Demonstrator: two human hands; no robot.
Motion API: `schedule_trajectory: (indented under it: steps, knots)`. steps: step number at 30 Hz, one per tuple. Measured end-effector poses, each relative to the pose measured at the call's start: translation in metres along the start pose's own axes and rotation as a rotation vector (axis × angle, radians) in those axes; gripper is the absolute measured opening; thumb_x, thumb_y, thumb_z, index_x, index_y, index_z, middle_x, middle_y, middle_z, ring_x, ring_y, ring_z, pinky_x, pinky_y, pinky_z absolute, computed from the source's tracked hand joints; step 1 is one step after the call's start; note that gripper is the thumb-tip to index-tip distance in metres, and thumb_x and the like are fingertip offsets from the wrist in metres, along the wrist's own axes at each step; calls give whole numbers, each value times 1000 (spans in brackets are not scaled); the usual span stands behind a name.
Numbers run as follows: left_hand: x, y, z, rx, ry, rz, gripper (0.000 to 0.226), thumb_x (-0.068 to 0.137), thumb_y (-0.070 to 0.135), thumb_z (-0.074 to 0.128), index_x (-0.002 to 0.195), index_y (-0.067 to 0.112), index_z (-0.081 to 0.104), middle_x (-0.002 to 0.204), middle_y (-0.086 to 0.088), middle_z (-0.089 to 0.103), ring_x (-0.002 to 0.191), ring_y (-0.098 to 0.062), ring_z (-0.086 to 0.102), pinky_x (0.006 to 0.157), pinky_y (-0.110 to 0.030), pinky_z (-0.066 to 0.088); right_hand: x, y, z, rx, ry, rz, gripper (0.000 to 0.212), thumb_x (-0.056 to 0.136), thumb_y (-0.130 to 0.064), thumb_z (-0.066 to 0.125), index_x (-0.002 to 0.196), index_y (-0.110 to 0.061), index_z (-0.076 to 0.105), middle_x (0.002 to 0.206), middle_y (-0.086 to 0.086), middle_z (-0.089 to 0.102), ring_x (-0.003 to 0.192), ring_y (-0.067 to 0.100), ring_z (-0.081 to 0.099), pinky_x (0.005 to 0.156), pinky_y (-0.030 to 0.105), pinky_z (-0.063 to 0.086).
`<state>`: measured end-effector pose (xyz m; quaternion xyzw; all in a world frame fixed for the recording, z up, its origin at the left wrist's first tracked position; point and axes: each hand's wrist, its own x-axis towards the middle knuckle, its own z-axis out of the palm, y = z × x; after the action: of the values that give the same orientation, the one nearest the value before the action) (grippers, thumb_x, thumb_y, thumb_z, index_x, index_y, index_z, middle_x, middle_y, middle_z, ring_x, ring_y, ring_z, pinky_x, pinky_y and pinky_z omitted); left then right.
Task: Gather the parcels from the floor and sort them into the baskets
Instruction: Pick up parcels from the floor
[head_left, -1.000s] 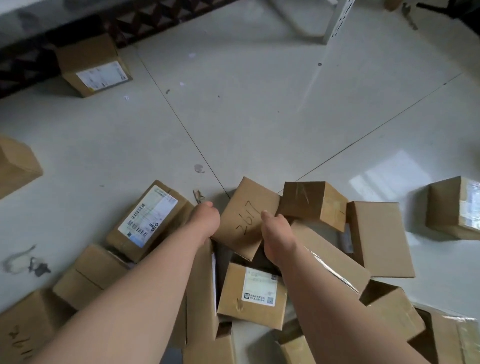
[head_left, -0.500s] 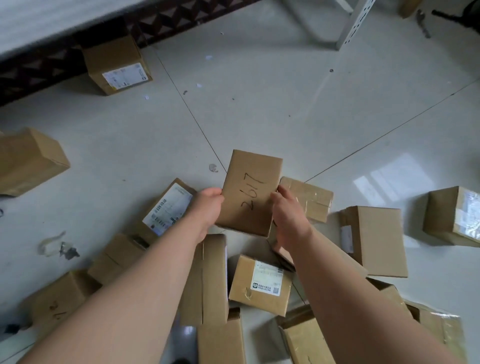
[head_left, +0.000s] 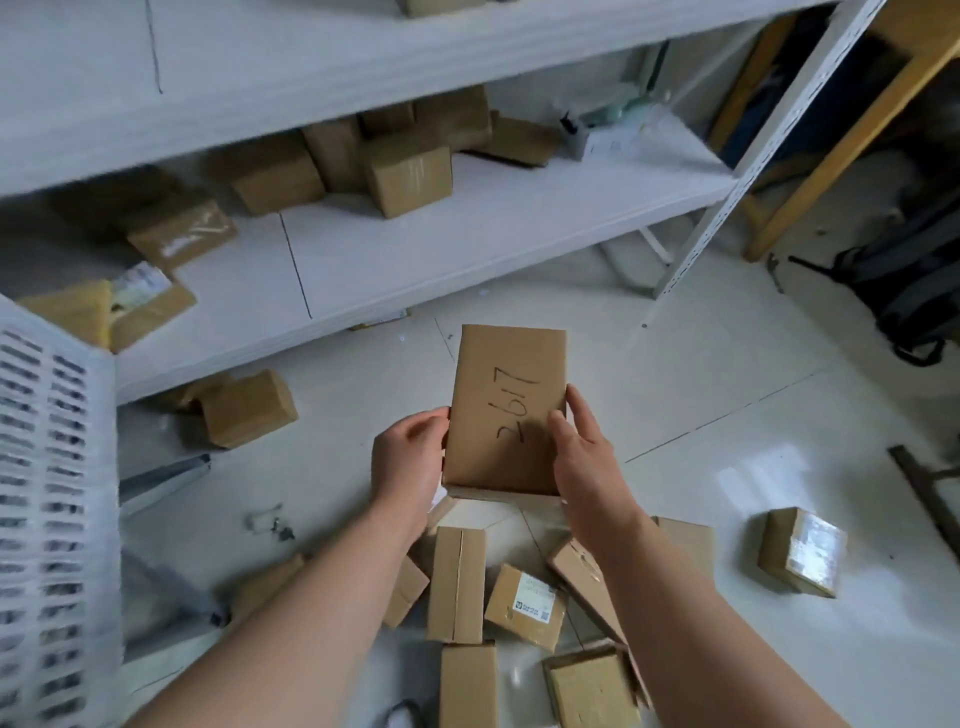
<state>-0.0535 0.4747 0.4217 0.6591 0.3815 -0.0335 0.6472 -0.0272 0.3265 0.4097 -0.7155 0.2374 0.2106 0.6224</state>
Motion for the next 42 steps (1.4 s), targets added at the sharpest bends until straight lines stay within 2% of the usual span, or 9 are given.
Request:
schedule_trajectory:
  steps: [5,9,15,19,22,27,32,35,42]
  knots:
    - [-79,85,-49,-106,70,66,18,93,19,56,90,24,73,93,4,73,78,-13,64,67,-26,47,-88,-87,1,25,-153,-163,44,102,-30,35,145,-41,37,136,-9,55,122,12,54,106,36,42]
    - [-138,130,-92,-154,170,129,16,91,26,59,94,23,74,98,5,73,96,-16,67,85,-33,54,-150,-138,9,-5,-295,-248,42,102,-30,32,141,-41,42,132,-8,59,116,11,57,93,29,46]
    - [-229,168,-166,-311,329,172,17,89,29,60,78,26,73,91,0,75,92,-22,68,86,-41,54,-245,-190,39,-50,-491,-267,53,84,-48,41,137,-49,43,137,-10,56,125,16,54,110,46,39]
    - [-279,181,-226,-377,437,195,24,89,26,61,68,22,72,77,-2,75,79,-25,68,71,-37,55,-306,-212,73,-31,-591,-282,33,99,-36,40,130,-46,49,117,-12,63,111,13,59,105,43,44]
    - [-308,183,-278,-410,489,211,18,89,26,61,77,20,73,85,-4,76,84,-25,70,84,-47,55,-349,-219,108,-24,-717,-274,32,104,-28,36,129,-42,50,113,-9,68,103,13,64,96,40,51]
    - [-338,174,-374,-421,627,232,21,90,26,57,73,22,68,85,-5,72,86,-28,66,82,-44,54,-415,-215,190,-62,-819,-251,31,104,-30,36,133,-35,46,118,-3,66,101,18,64,78,36,54]
    - [-347,149,-476,-432,706,211,18,94,20,52,90,25,69,92,5,68,89,-19,63,81,-36,51,-477,-193,287,-161,-852,-239,39,101,-37,37,138,-26,47,122,3,65,105,23,65,92,44,54]
    - [-352,133,-543,-419,723,185,24,96,18,52,116,22,65,108,5,64,100,-16,60,93,-37,50,-515,-177,348,-203,-851,-220,35,102,-35,35,127,-20,54,117,7,67,103,26,65,92,45,54]
    - [-341,103,-699,-237,654,108,32,97,26,46,123,30,63,114,5,66,101,-19,61,96,-44,50,-583,-143,469,-174,-832,-93,35,105,-34,31,117,-15,58,107,10,69,99,27,65,91,45,53]
